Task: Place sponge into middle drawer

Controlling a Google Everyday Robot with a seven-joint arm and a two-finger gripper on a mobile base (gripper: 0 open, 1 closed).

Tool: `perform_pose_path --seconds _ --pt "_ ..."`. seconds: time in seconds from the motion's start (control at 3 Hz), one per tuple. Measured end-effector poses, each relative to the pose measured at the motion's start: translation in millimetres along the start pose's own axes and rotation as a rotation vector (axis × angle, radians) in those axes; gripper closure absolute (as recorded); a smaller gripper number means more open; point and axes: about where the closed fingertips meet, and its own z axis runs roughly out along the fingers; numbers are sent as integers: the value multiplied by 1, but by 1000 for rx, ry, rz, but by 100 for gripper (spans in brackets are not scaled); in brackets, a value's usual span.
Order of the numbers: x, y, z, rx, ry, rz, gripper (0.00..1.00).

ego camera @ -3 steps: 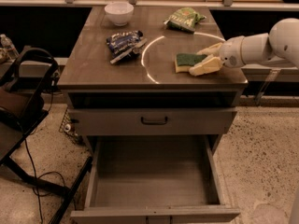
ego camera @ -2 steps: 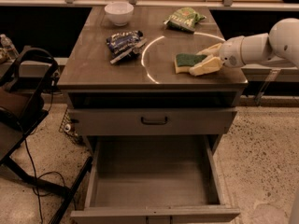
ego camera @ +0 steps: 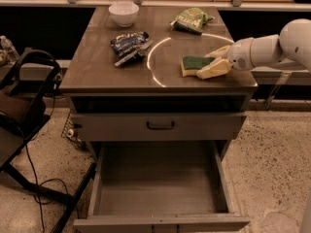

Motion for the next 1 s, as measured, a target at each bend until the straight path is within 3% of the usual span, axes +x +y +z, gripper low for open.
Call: perform_pose_path --seconds 1.0 --pt "-1 0 -1 0 0 0 100"
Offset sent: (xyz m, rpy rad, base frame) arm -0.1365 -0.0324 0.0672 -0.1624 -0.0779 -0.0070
